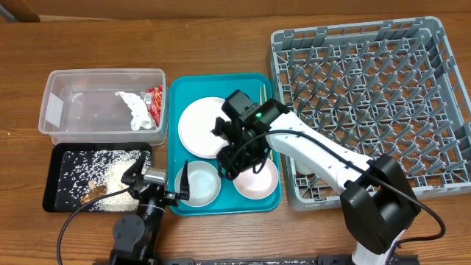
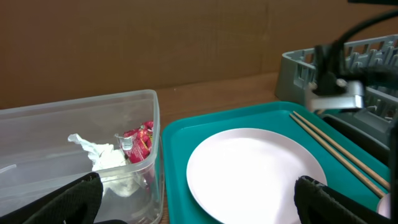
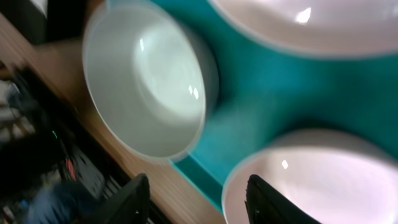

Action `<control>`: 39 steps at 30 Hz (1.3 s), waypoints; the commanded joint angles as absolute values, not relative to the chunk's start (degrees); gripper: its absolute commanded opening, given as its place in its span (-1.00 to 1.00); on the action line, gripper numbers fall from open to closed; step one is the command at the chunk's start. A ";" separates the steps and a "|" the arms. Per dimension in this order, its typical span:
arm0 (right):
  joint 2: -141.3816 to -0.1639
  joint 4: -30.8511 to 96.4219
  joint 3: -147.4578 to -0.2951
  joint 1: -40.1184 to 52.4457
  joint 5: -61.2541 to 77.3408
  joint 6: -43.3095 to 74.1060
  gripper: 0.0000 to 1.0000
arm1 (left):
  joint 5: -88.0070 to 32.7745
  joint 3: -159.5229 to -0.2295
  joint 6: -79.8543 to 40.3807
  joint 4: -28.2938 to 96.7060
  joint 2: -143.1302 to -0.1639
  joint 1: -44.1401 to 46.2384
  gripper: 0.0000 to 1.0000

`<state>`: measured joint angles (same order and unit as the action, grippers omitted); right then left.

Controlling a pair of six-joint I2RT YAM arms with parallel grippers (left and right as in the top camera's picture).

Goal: Sort waste into correct bins and load items into the dishwasher
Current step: 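Reach the right gripper to the grey bowl and grasp its rim, then carry the grey bowl into the dish rack with the right gripper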

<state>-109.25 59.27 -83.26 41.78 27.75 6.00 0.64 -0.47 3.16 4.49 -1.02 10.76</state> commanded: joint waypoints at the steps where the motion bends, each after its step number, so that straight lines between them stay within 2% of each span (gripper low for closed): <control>1: -109.43 55.33 -84.99 43.62 27.57 13.32 0.09 | -0.03 -0.32 2.61 4.47 -0.75 10.90 1.00; 7: -111.81 51.20 -84.71 47.05 20.03 18.28 0.08 | -0.01 -0.32 2.61 4.47 -0.75 10.90 1.00; 11: -114.98 50.00 -84.71 47.29 19.97 21.91 -0.08 | -0.03 -0.32 2.61 4.47 -0.73 10.90 1.00; 13: -115.92 49.80 -84.71 47.11 19.99 22.85 -0.21 | -0.01 -0.32 2.61 4.47 -0.73 10.90 1.00; 17: -116.09 49.74 -84.73 46.46 19.99 24.14 -0.67 | -0.01 -0.32 2.61 4.47 -0.73 10.90 1.00; 20: -116.09 49.76 -84.73 46.09 19.97 24.32 -0.92 | -0.01 -0.32 2.61 4.47 -0.73 10.90 1.00; 31: -109.75 54.30 -89.82 40.75 20.01 25.08 -0.92 | -0.03 -0.32 2.61 4.47 -0.73 10.90 1.00; 34: -106.04 60.36 -94.87 37.01 10.55 25.43 -0.92 | -0.03 -0.32 2.61 4.47 -0.73 10.90 1.00; 39: -102.87 70.67 -103.28 30.59 -21.63 34.41 -0.92 | -0.01 -0.32 2.61 4.47 -0.73 10.90 1.00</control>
<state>-107.09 66.11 -96.95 34.92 5.56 27.09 0.64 -0.47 3.16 4.51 -1.02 10.76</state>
